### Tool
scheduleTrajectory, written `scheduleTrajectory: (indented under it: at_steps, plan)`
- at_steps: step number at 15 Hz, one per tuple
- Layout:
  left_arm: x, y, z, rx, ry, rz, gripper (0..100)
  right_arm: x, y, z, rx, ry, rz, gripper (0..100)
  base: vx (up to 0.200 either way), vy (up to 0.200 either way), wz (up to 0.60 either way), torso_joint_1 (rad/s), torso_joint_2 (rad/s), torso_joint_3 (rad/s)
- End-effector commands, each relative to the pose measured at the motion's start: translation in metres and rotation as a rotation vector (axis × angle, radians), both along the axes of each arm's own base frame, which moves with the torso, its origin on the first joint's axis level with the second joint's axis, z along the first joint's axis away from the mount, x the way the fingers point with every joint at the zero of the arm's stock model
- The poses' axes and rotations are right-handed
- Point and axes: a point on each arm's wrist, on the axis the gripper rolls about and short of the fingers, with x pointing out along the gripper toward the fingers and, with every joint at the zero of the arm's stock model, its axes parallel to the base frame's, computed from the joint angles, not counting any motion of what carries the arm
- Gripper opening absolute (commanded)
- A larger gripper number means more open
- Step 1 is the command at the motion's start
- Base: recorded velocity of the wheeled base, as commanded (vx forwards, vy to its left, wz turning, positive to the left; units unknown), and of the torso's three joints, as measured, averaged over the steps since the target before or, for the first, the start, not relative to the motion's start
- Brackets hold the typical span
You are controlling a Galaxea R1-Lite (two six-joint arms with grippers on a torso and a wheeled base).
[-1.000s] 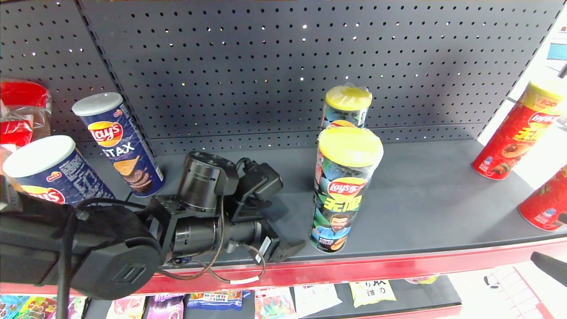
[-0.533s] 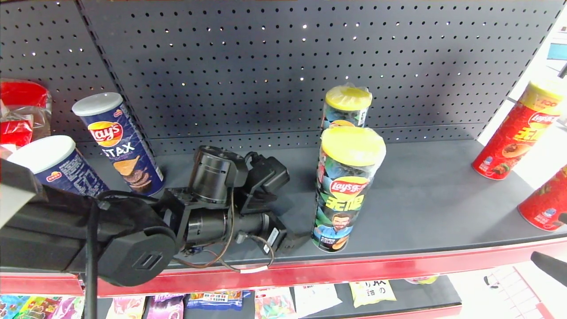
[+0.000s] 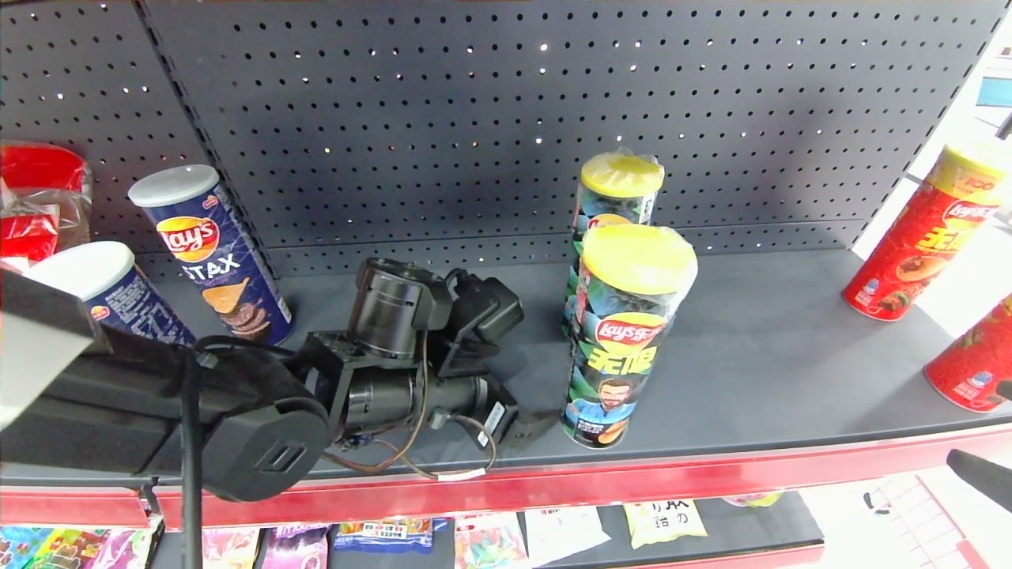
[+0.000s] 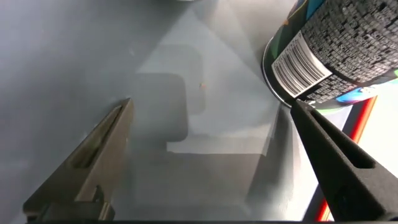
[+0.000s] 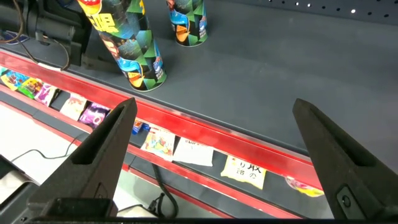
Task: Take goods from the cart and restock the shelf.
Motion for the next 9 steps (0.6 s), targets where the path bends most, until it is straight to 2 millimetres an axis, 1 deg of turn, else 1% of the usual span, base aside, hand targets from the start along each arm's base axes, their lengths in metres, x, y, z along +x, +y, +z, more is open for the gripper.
scheduleTrajectory:
  at_steps: [1,6,7,9]
  plan:
    - [0.002,-0.001,0.001,-0.003,-0.004,0.001,100,0.000,0.000,0.000,-0.001,0.002,0.001,100,0.000,0.000,0.00,0.000,0.00,0.000]
    - [0.001,-0.001,0.000,0.000,0.000,0.001,100,0.001,0.000,0.000,-0.002,0.003,0.001,100,0.000,0.000,0.00,0.000,0.00,0.000]
    - [0.000,0.000,0.001,-0.002,-0.003,0.001,100,0.001,0.000,0.000,-0.002,0.003,0.001,100,0.000,0.000,0.00,0.000,0.00,0.000]
    - [-0.005,0.005,0.011,-0.012,-0.028,0.017,100,0.000,0.000,-0.002,-0.003,0.008,0.001,100,0.000,0.000,0.00,0.000,0.00,0.000]
